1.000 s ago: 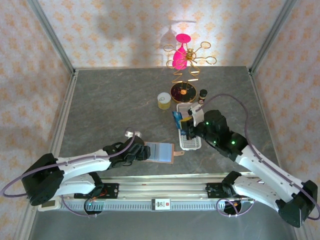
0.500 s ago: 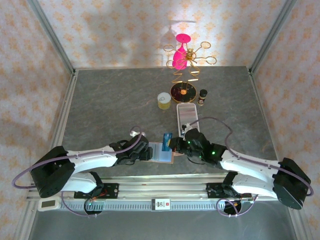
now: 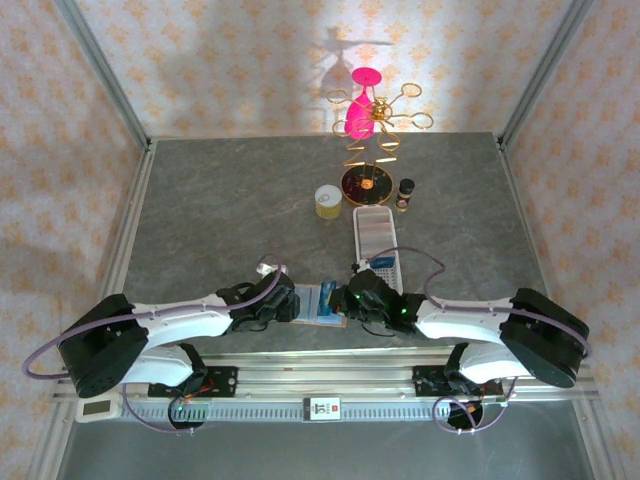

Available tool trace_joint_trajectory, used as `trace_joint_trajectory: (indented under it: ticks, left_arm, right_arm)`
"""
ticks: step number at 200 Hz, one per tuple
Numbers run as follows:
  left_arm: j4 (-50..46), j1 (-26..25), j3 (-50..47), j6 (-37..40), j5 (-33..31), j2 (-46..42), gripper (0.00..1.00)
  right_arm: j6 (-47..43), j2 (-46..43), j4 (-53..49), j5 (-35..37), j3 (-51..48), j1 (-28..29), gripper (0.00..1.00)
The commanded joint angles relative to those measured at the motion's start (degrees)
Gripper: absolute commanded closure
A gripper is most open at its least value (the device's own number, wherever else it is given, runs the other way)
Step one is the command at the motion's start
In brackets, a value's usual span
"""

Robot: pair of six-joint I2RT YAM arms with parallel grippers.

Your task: Put the credit cards into the card holder

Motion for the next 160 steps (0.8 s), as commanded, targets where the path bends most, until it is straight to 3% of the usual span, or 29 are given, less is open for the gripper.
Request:
trace_joint_trajectory:
  ticks: [1, 160]
  left_arm:
    - [1.0, -0.7, -2.5, -1.8, 3.7, 1.1, 0.53]
    - [3.4, -1.2, -5.1, -3.5, 5.4, -0.2, 0.66]
  right_arm:
    - [1.8, 1.2, 4.0, 2.7, 1.2, 0.9, 1.00]
    - [6.1, 8.7, 12.9, 3.8, 0.7, 2.3, 1.00]
